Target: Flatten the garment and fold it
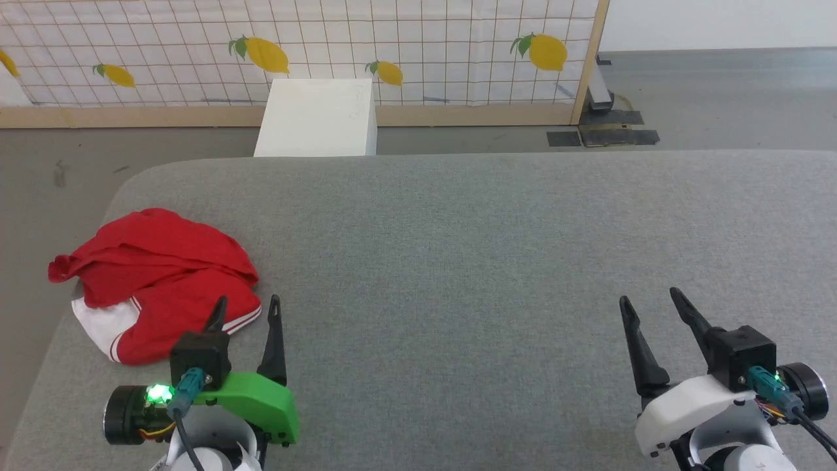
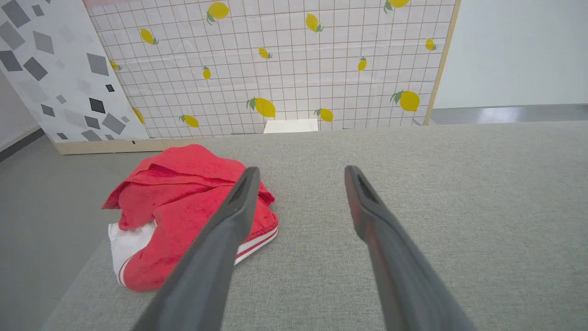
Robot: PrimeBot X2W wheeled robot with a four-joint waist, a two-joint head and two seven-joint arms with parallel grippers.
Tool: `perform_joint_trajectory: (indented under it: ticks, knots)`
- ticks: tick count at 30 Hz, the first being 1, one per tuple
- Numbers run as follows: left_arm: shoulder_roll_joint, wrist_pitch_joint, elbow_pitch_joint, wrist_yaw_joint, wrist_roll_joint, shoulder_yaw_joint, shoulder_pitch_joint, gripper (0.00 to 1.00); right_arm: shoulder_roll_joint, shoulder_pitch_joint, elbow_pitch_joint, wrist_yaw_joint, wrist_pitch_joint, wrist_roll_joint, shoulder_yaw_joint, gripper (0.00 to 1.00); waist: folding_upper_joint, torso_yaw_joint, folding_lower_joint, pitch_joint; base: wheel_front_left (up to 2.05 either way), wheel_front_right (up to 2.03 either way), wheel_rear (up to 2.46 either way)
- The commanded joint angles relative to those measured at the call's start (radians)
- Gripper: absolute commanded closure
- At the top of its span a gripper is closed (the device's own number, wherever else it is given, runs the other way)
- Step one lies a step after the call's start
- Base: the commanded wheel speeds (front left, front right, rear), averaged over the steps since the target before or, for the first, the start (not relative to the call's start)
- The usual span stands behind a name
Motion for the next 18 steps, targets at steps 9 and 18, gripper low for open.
perform_joint_trajectory:
  ticks: [9,18]
  knots:
    - [0.002,-0.028,0.022,0.028,-0.006,-0.015,-0.012,0.00,0.000,0.001,0.009,0.000,-0.023,0.010,-0.006,0.00,0.0000,0.029,0.0000,0.000,0.00,0.00,0.00]
    - [0.007,-0.047,0.036,0.044,-0.016,-0.023,-0.015,0.00,0.000,0.002,0.014,0.000,-0.041,0.014,-0.009,0.00,0.0000,0.080,0.0000,-0.002,0.00,0.00,0.00]
